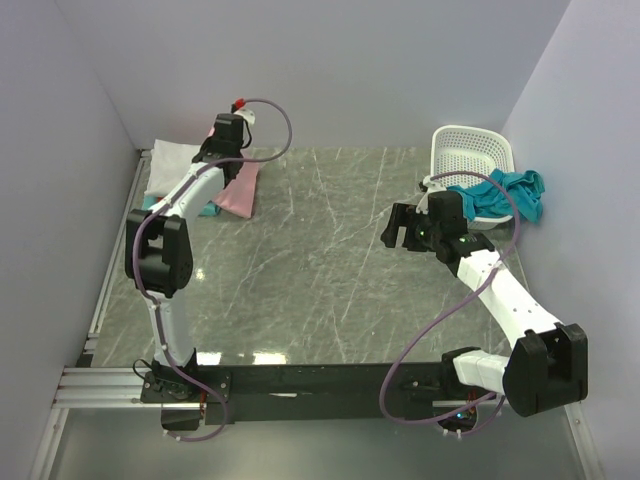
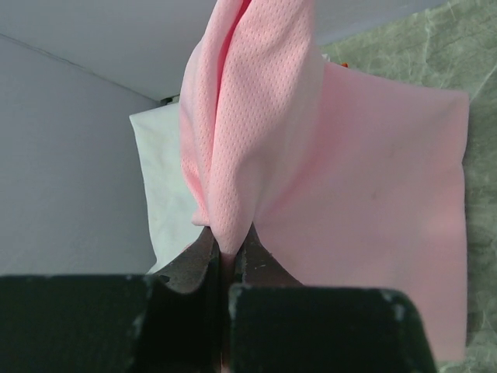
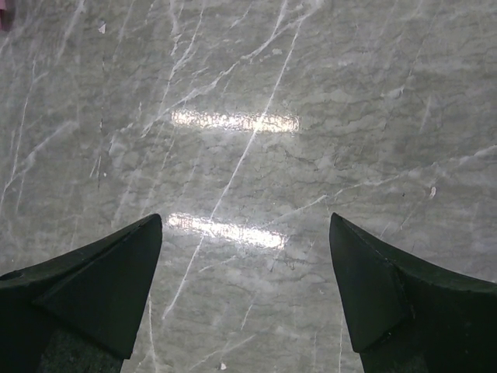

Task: Fold and stack the t-shirts
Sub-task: Neatly place the folded tshirt to the corner, then reset both grippers

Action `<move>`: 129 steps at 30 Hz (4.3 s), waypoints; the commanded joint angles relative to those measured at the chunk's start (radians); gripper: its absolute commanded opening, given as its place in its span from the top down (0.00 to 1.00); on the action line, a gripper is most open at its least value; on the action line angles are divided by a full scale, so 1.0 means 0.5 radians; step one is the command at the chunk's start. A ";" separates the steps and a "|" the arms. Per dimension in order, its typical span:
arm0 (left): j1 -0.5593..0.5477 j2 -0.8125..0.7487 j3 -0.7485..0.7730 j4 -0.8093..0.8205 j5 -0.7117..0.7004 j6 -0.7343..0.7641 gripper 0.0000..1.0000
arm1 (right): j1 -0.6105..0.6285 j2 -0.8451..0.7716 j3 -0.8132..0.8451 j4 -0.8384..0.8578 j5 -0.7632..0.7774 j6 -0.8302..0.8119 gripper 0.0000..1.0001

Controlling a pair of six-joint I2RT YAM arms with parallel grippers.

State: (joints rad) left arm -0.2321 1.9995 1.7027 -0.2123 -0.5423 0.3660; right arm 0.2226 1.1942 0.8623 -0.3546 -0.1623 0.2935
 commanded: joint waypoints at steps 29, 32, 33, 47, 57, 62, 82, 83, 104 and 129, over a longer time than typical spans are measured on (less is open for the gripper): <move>0.007 -0.434 0.236 -0.039 0.134 0.013 1.00 | 0.000 -0.008 0.064 0.013 0.064 -0.020 0.06; 0.028 -0.419 0.233 -0.023 0.146 0.004 1.00 | 0.000 0.001 0.067 0.013 0.064 -0.020 0.06; 0.041 -0.410 0.236 -0.020 0.152 -0.011 1.00 | 0.000 0.008 0.070 0.010 0.067 -0.020 0.06; 0.393 0.004 0.460 -0.066 0.431 -0.198 1.00 | 0.000 0.075 0.131 -0.049 0.153 -0.032 0.06; 0.599 0.241 0.472 -0.002 0.554 -0.281 1.00 | 0.000 0.161 0.181 -0.101 0.242 -0.038 0.06; 0.700 0.275 0.430 0.026 0.584 -0.299 0.99 | 0.000 0.207 0.196 -0.107 0.272 -0.035 0.06; 0.894 0.336 0.491 0.051 0.318 -0.667 0.00 | 0.003 0.210 0.217 -0.165 0.273 -0.001 0.06; 0.891 0.336 0.549 0.023 0.257 -0.716 0.01 | 0.000 0.192 0.211 -0.162 0.263 -0.004 0.06; 0.557 -0.958 -0.487 -0.263 0.615 -2.066 0.00 | 0.000 -0.449 0.006 -0.153 0.177 0.214 0.05; -0.254 -2.192 -1.890 -0.370 0.345 -2.373 0.01 | 0.000 -0.959 -0.556 0.037 0.506 0.352 0.04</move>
State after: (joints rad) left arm -0.3561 0.9051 0.7334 -0.3859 -0.3328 -0.8253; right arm 0.2226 0.7353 0.5995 -0.3855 0.0208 0.4606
